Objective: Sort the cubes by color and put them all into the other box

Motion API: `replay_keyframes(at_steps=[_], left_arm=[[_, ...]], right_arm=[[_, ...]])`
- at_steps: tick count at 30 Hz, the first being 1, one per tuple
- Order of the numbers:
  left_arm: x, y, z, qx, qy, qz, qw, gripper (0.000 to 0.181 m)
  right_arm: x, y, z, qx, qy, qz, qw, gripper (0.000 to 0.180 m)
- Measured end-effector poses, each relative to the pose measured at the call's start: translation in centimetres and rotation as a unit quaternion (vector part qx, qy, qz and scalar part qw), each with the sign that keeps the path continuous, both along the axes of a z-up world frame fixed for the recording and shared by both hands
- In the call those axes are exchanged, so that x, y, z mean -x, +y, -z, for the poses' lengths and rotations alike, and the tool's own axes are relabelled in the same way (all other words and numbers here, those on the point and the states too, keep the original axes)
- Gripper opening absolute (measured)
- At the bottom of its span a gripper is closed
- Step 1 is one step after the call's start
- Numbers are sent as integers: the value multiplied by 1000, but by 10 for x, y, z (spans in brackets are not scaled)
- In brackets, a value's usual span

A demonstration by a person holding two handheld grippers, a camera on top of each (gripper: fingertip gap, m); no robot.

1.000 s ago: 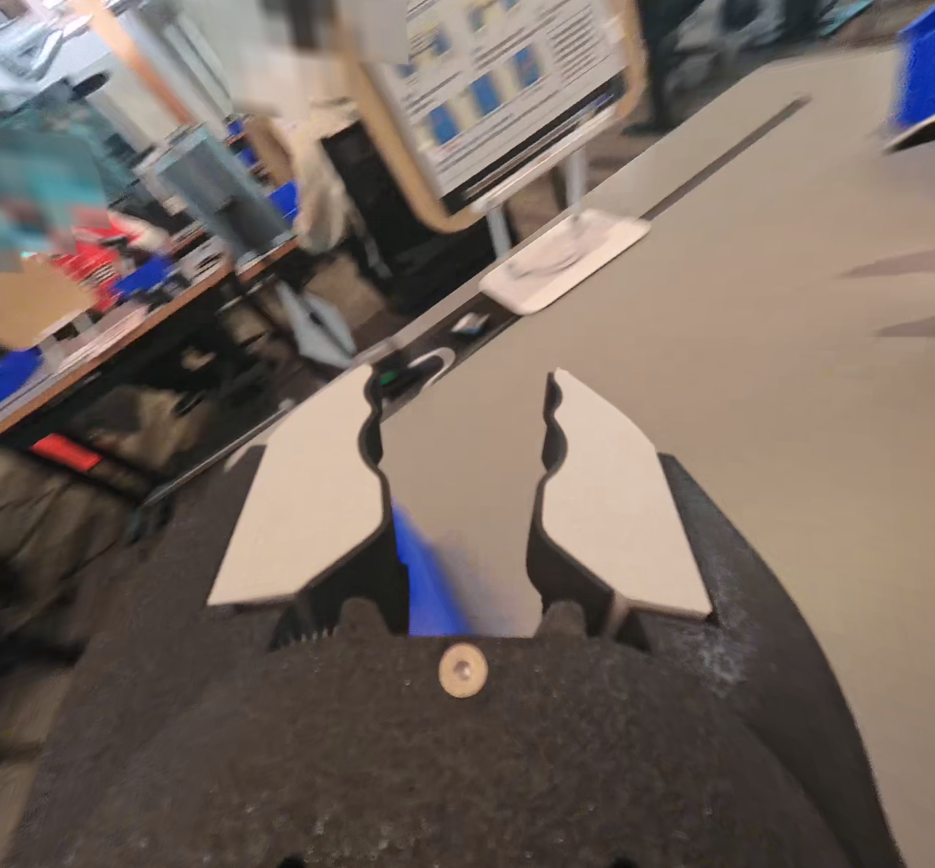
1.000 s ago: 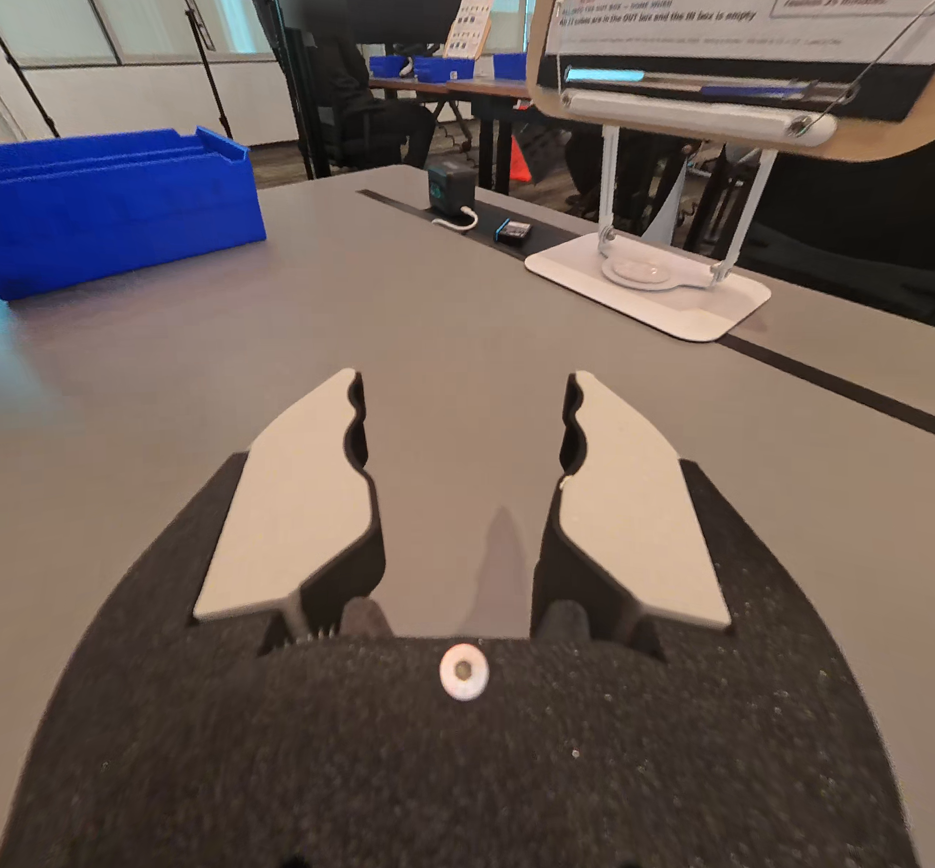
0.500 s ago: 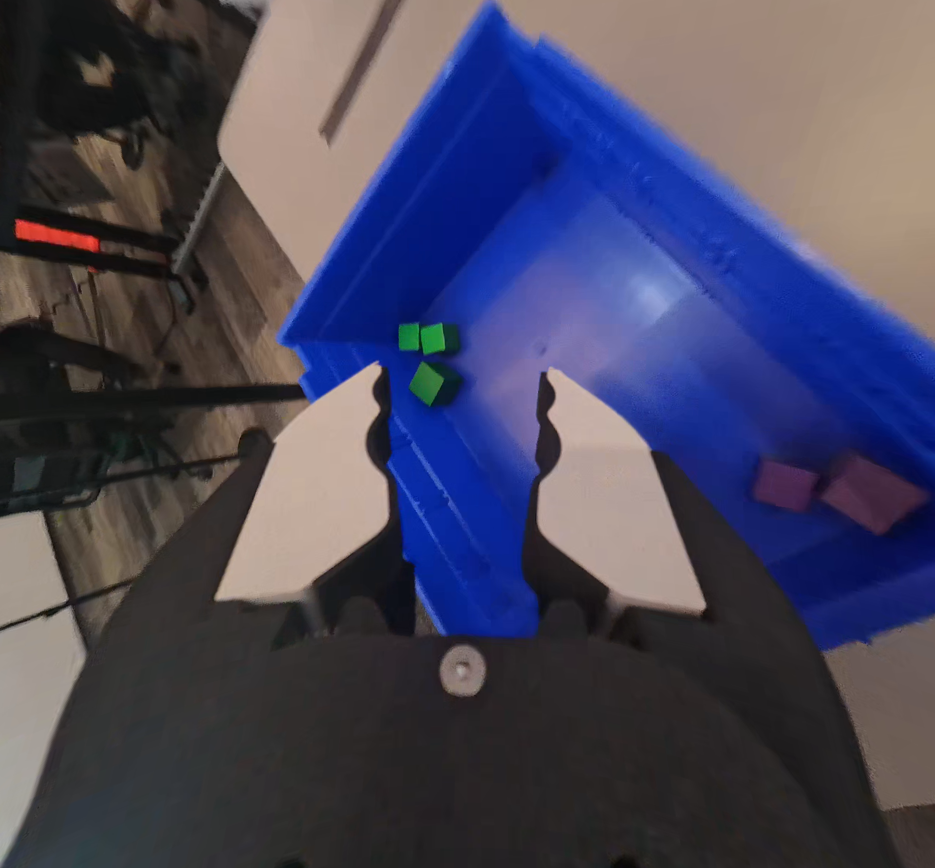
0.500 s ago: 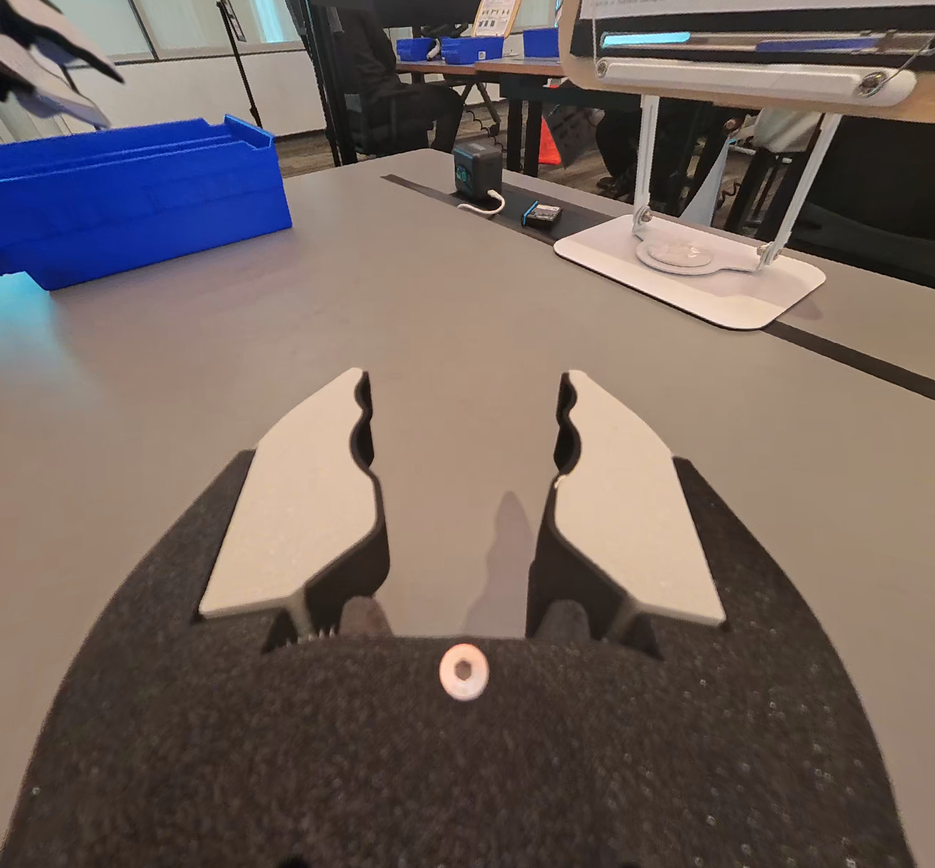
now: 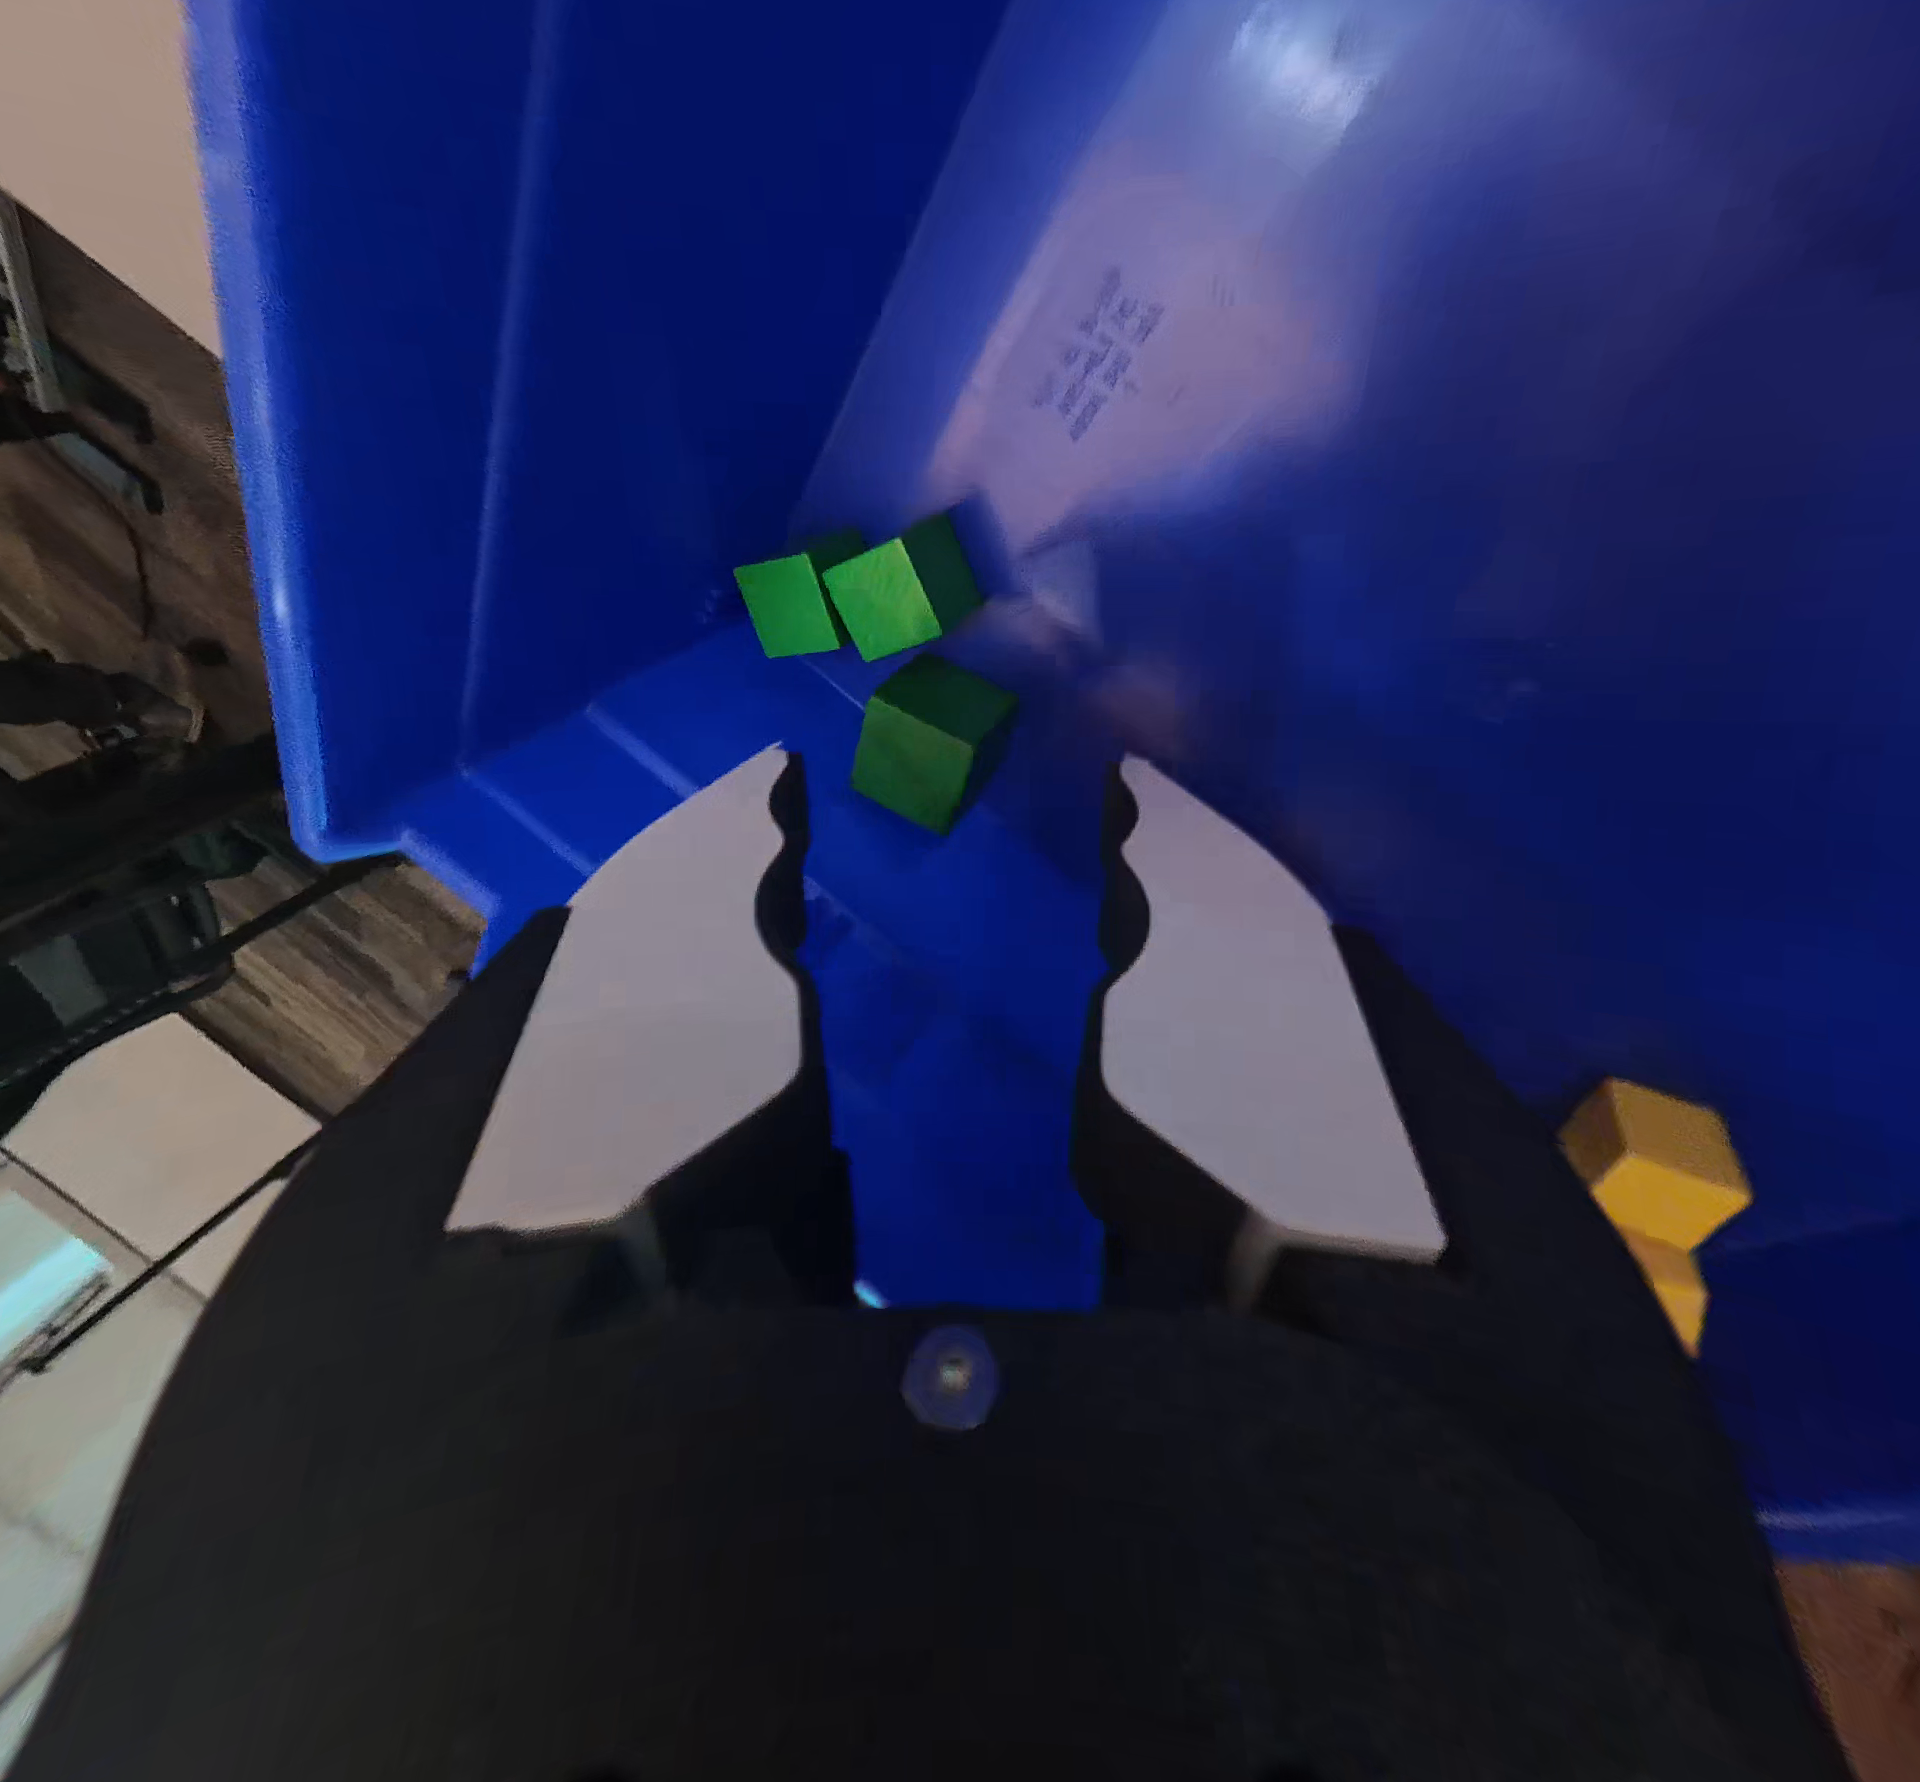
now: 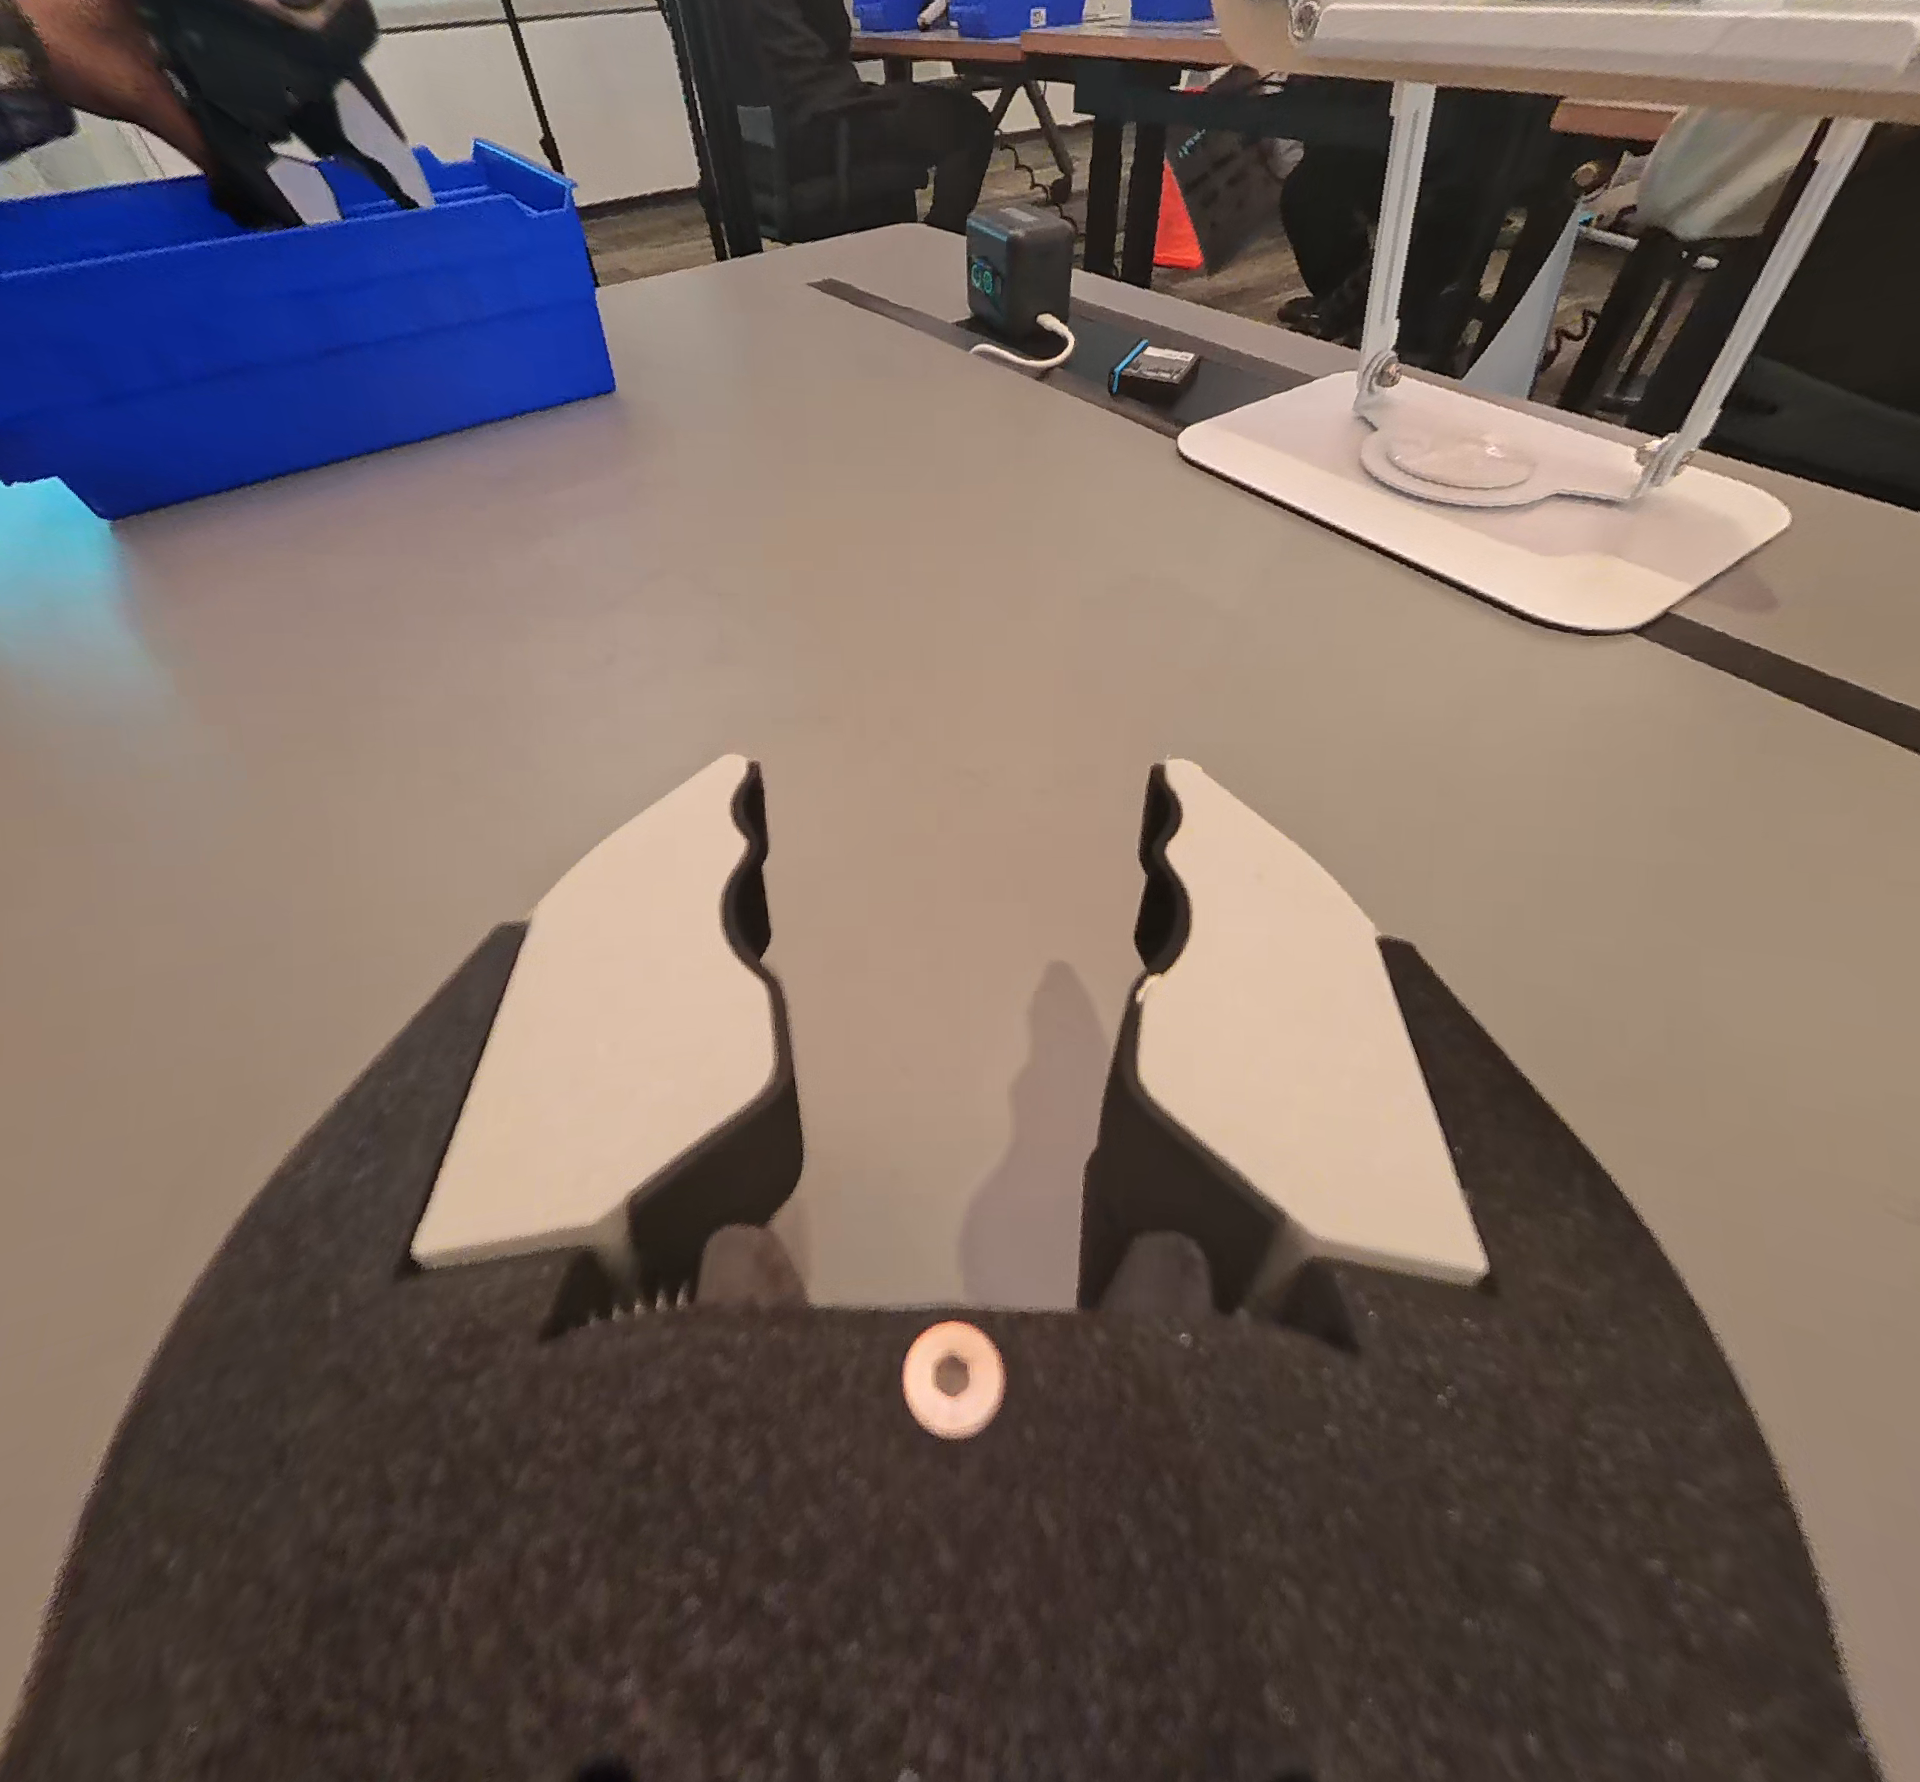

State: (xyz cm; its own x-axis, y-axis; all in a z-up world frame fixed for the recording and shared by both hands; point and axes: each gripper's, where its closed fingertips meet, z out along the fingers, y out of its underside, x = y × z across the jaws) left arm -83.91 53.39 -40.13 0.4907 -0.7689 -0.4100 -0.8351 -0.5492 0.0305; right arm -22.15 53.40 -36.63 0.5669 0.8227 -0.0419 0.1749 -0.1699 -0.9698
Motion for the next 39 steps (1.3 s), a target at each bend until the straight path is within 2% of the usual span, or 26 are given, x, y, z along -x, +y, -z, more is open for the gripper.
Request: replay_keyframes(at_steps=[2, 7, 15, 21, 26, 29, 32, 35, 39], left_arm=[[4, 2, 4, 25, 16, 16, 999, 48], [10, 5, 16, 95, 62, 32, 993, 47], [23, -7, 24, 204, 154, 32, 966, 32], [27, -9, 25, 221, 192, 3, 956, 29], [18, -6, -3, 124, 132, -23, 983, 29], [5, -2, -40, 22, 53, -44, 997, 28], [-22, 1, -88, -94, -22, -45, 994, 28], [-84, 4, -142, -209, -132, -18, 969, 29], [-221, -12, -196, -306, -307, 71, 898, 28]], right_arm=[[2, -1, 1, 0, -3, -5, 1000, 69], [5, -3, 5, -5, -18, -12, 1000, 69], [6, -2, 6, -2, -19, -16, 1000, 70], [4, -3, 5, -3, -19, -15, 1000, 69], [4, -6, 0, 0, -9, -19, 1000, 69], [6, -8, -2, 7, 1, -25, 1000, 69], [8, -11, -3, 17, 10, -34, 999, 69], [12, -13, -5, 29, 23, -42, 998, 69], [29, -27, -12, 109, 88, -86, 986, 67]])
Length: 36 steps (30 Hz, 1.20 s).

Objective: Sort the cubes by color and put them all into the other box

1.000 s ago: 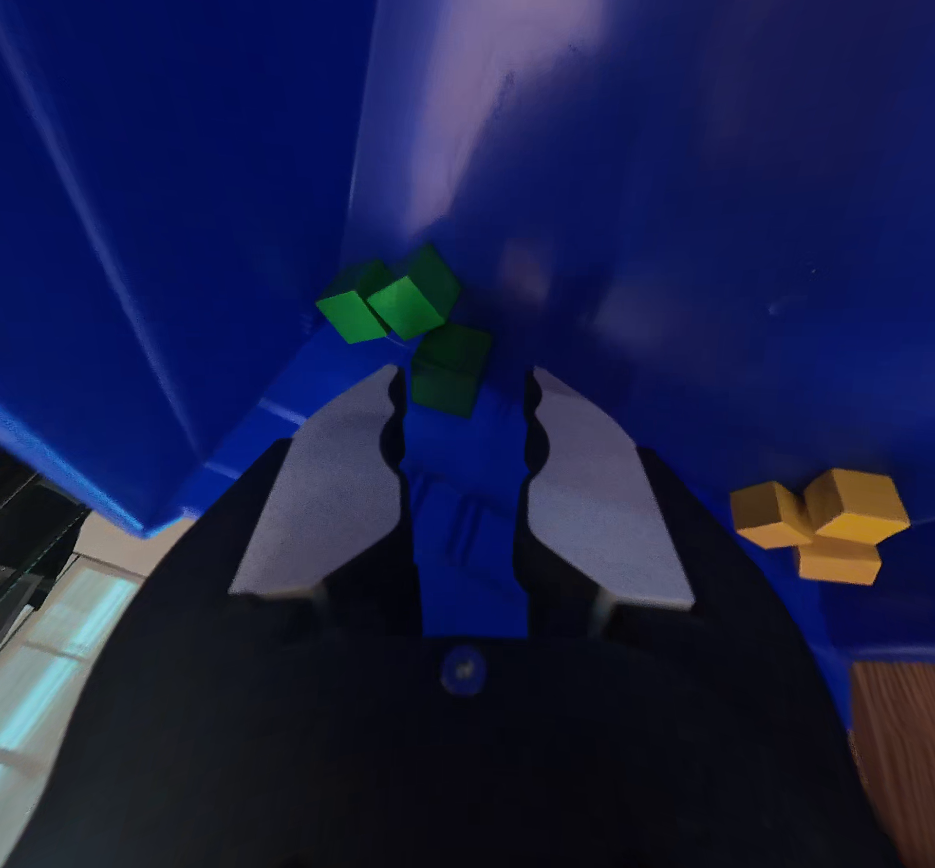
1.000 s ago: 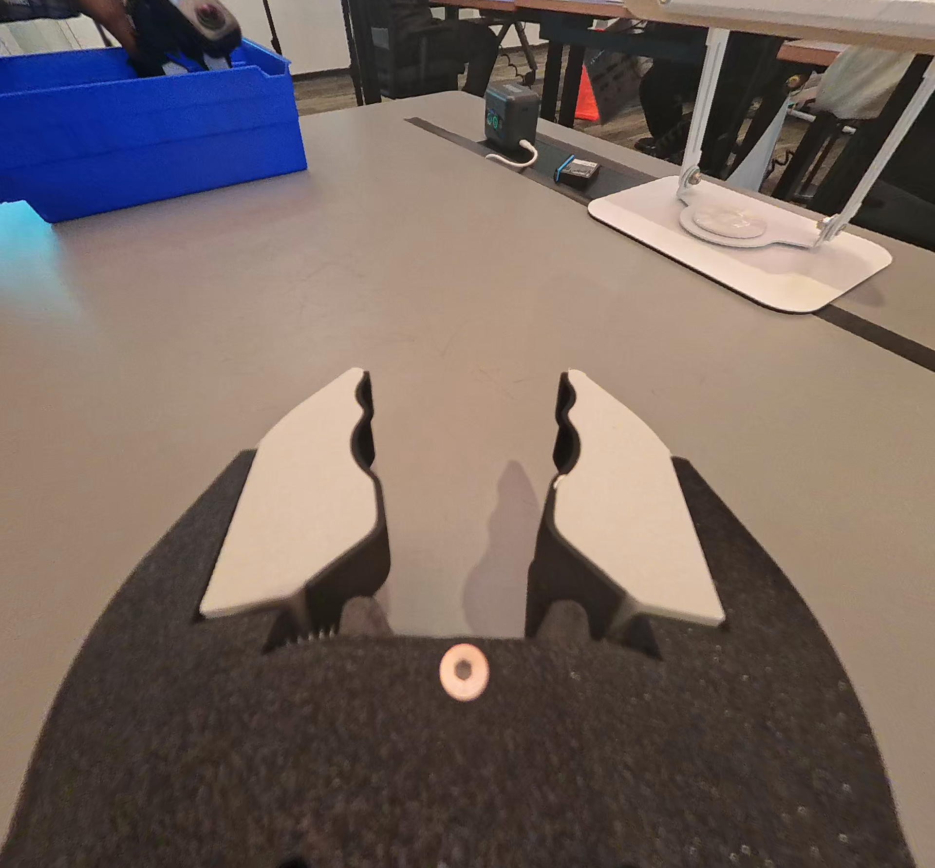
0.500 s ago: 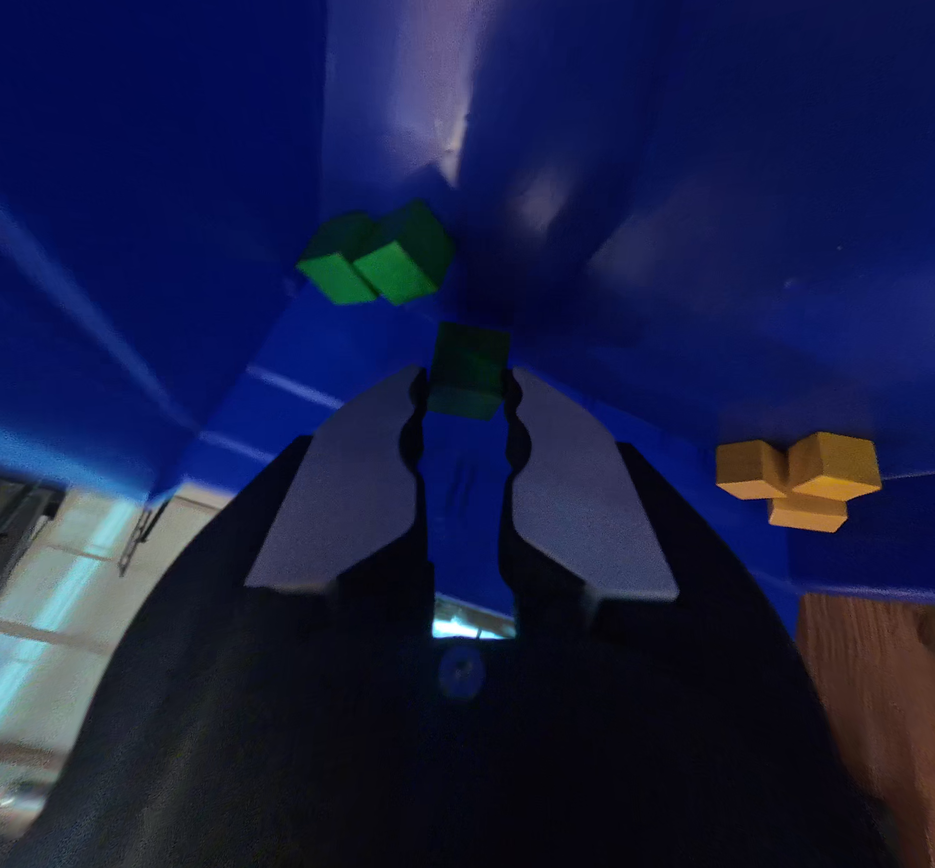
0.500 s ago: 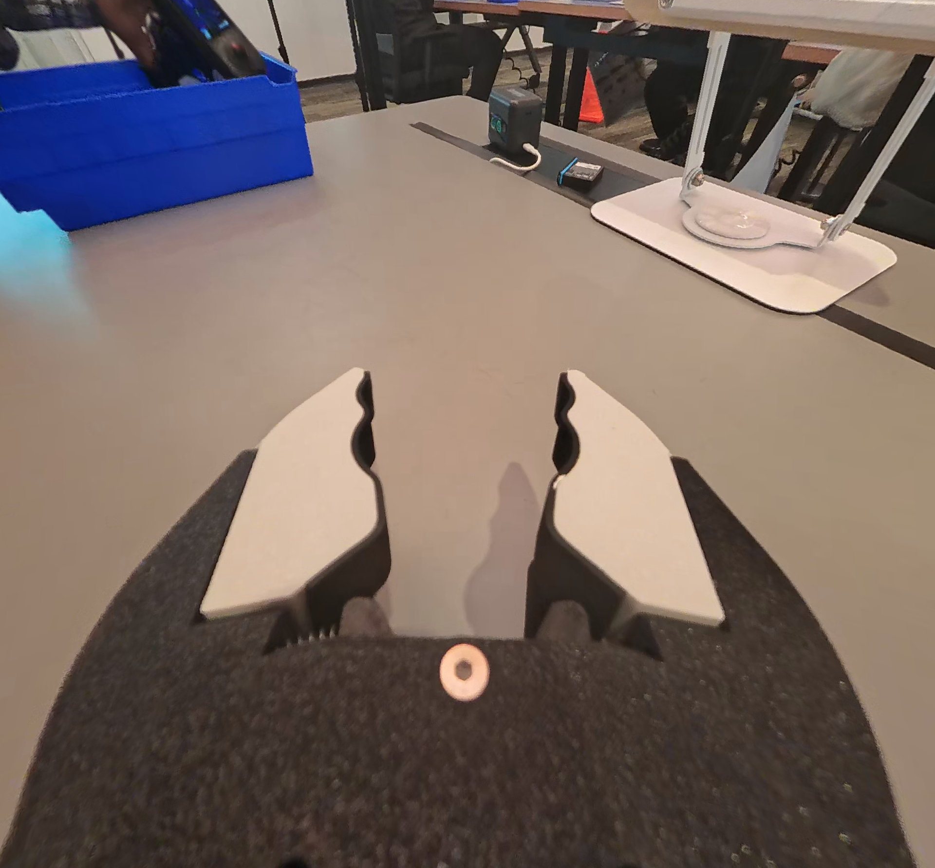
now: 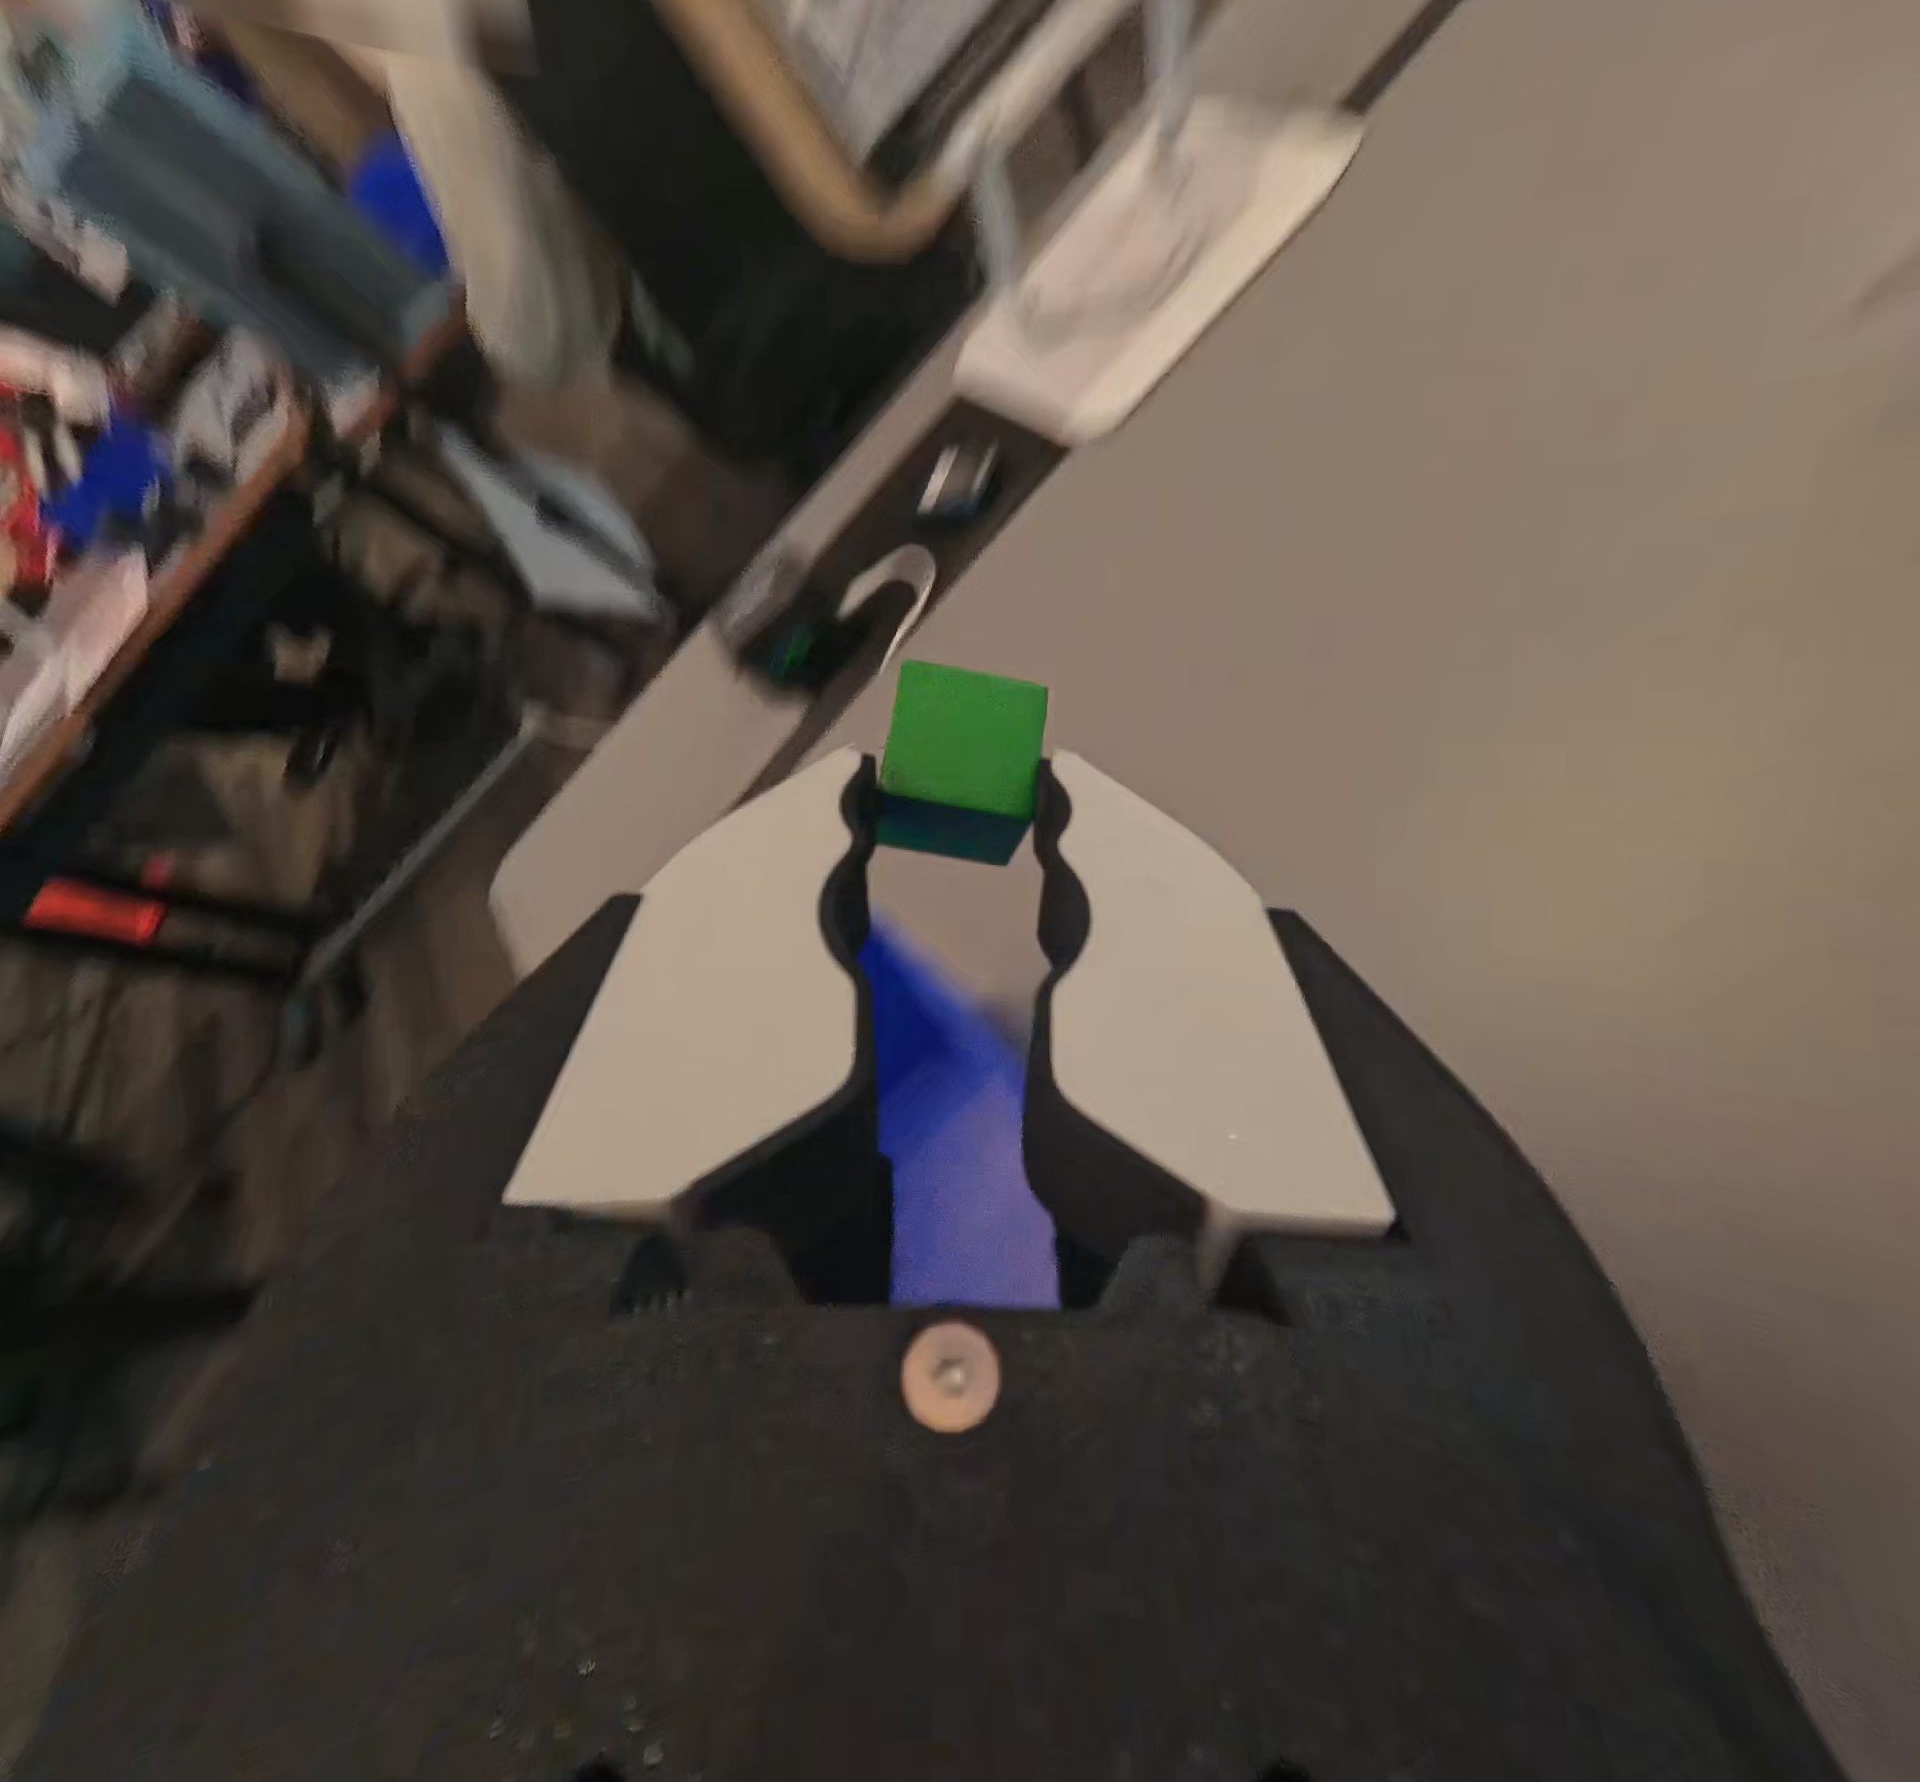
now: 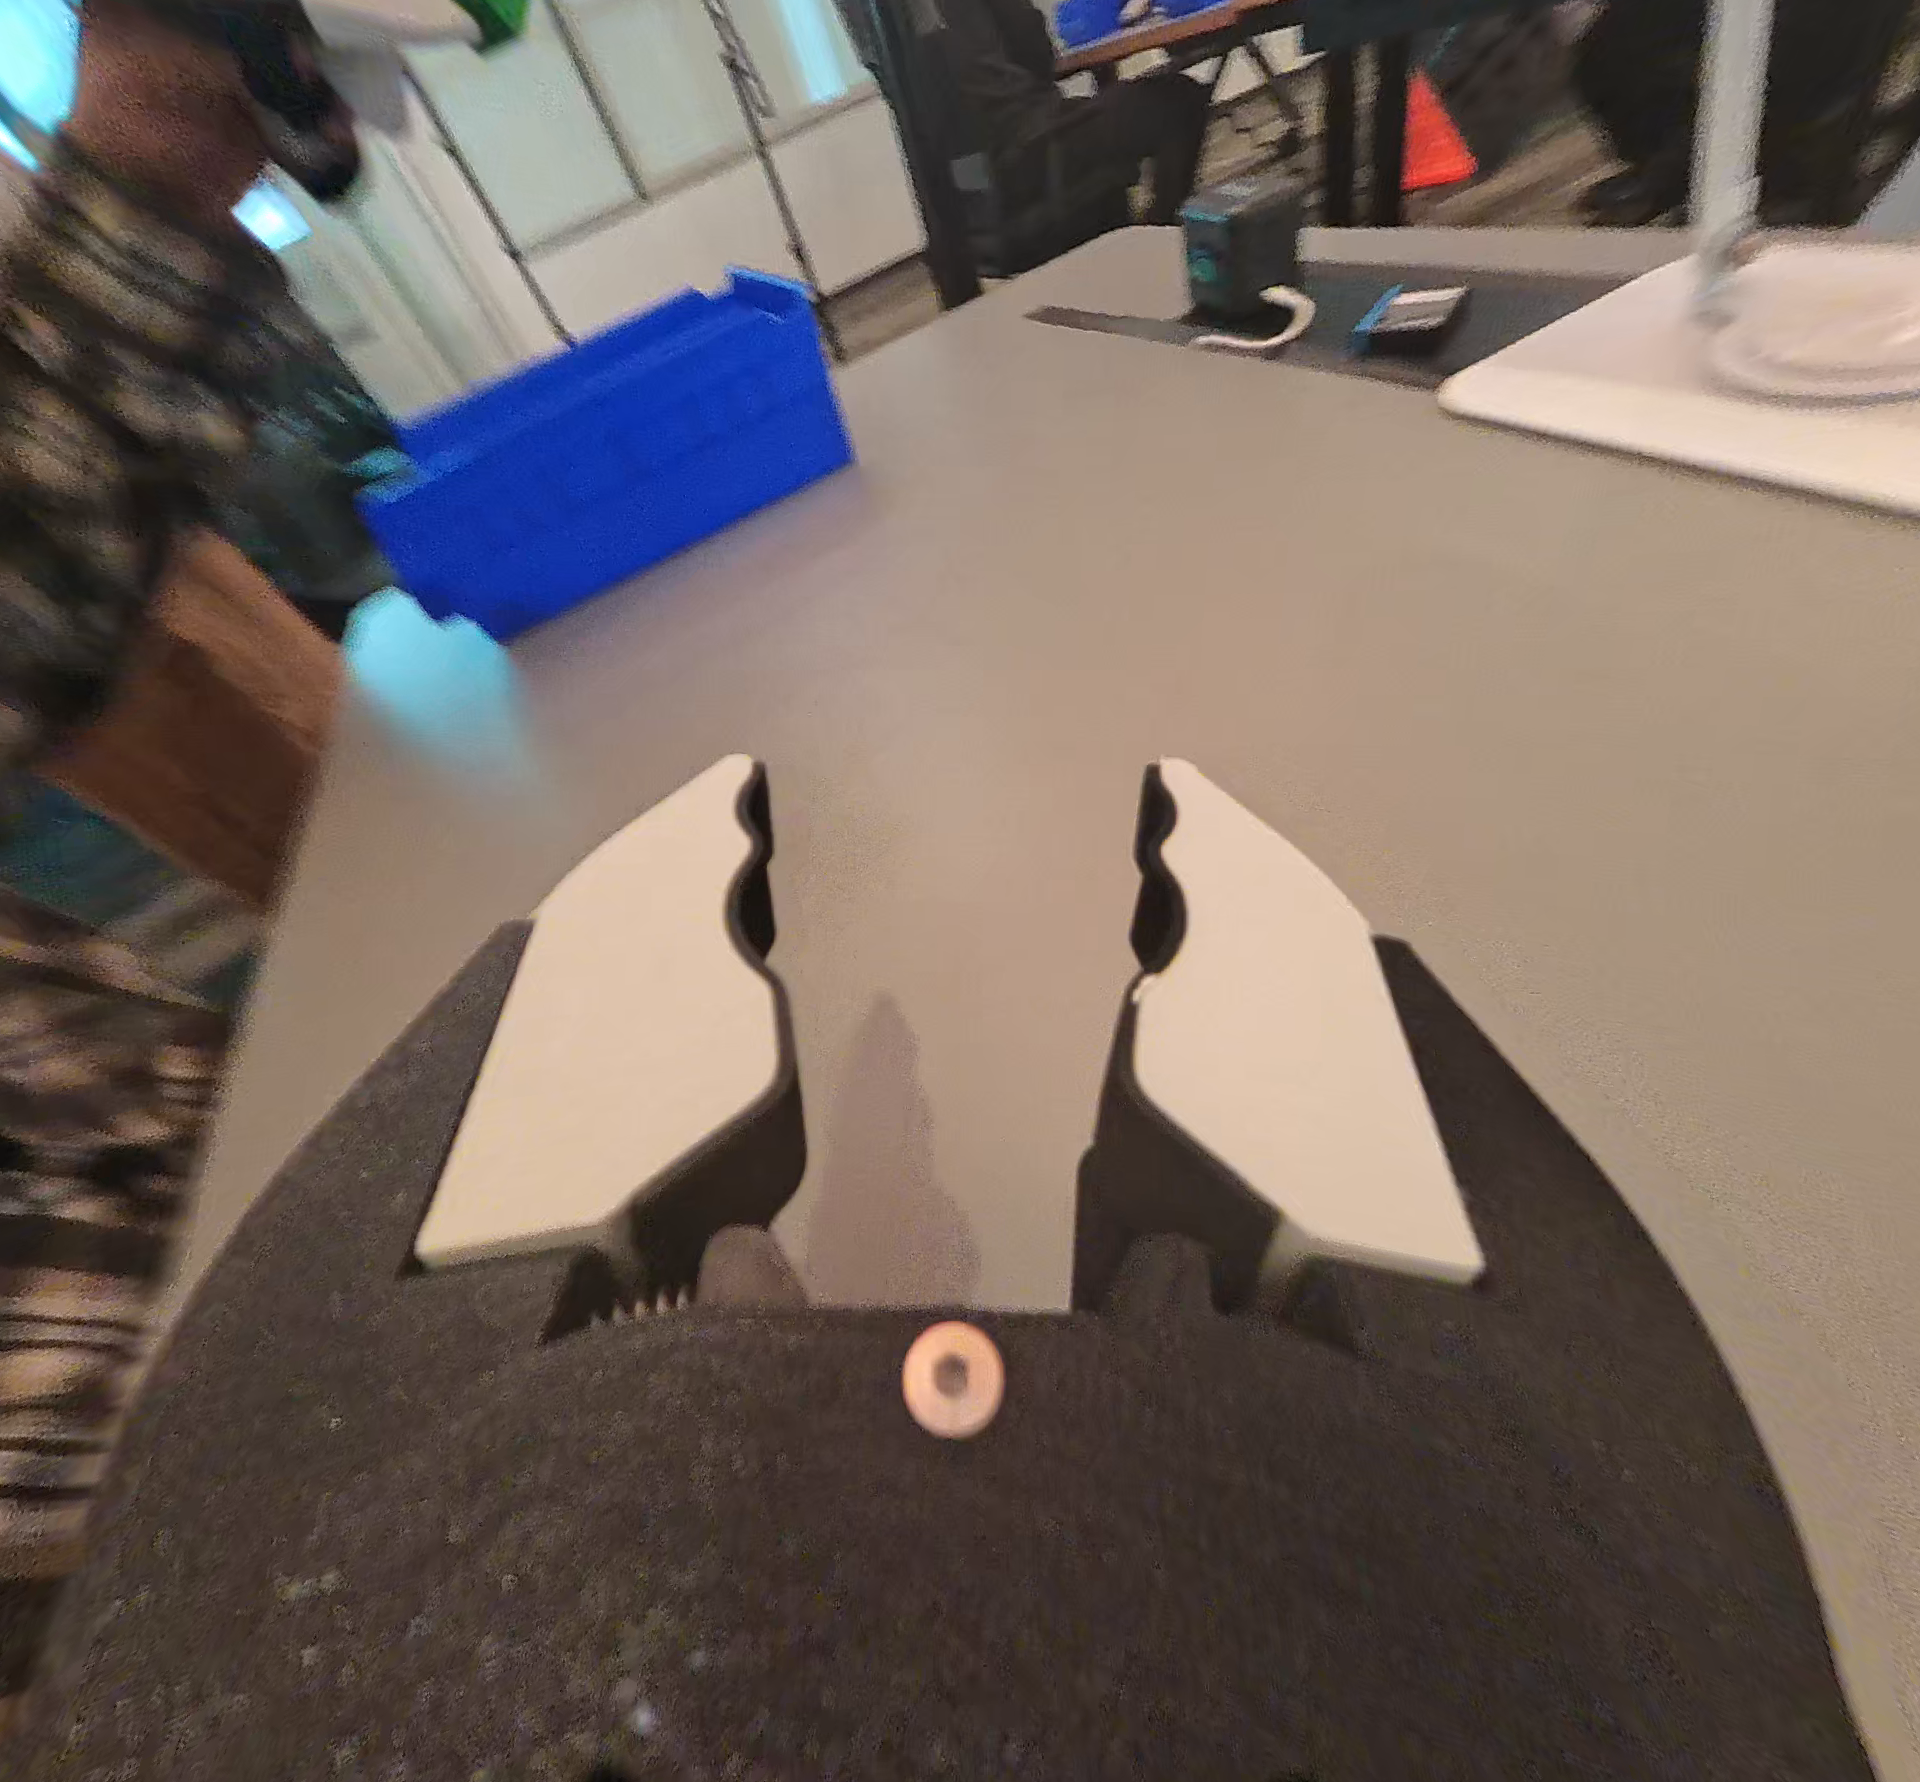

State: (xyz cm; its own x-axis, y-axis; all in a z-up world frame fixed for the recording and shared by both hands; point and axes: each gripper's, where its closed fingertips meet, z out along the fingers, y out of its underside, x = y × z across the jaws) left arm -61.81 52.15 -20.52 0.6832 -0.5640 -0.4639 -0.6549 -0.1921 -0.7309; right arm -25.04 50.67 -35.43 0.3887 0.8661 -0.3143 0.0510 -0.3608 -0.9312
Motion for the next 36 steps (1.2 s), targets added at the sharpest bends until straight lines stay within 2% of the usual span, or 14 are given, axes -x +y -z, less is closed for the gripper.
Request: replay_keyframes(at_steps=[3, 7, 9, 12, 15, 21, 24, 29, 33, 36], left_arm=[[-106, -21, -7, -76, -88, 103, 988, 28], [-211, -32, 26, -132, -165, 214, 954, 28], [-243, -32, 48, -127, -198, 246, 940, 28], [-274, -39, 66, -120, -233, 294, 919, 28], [-285, -53, 76, -120, -208, 325, 915, 28], [-276, -44, 106, -107, -133, 277, 946, 28], [-278, -42, 111, -104, -115, 270, 950, 28], [-278, -44, 108, -114, -114, 269, 949, 28], [-277, -44, 109, -119, -104, 265, 951, 28], [-277, -44, 108, -124, -101, 262, 952, 28]], right_arm=[[19, -21, -24, 108, 100, -60, 987, 66], [34, -43, -60, 261, 217, -130, 932, 56], [40, -46, -66, 299, 226, -135, 917, 54], [50, -47, -63, 315, 196, -127, 920, 56], [61, -46, -61, 319, 161, -136, 924, 59], [88, -37, -42, 288, 60, -118, 948, 60], [96, -33, -36, 283, 32, -113, 952, 57], [103, -33, -32, 290, 20, -118, 950, 50], [108, -38, -37, 296, 28, -142, 944, 31], [108, -38, -38, 302, 30, -148, 941, 30]])
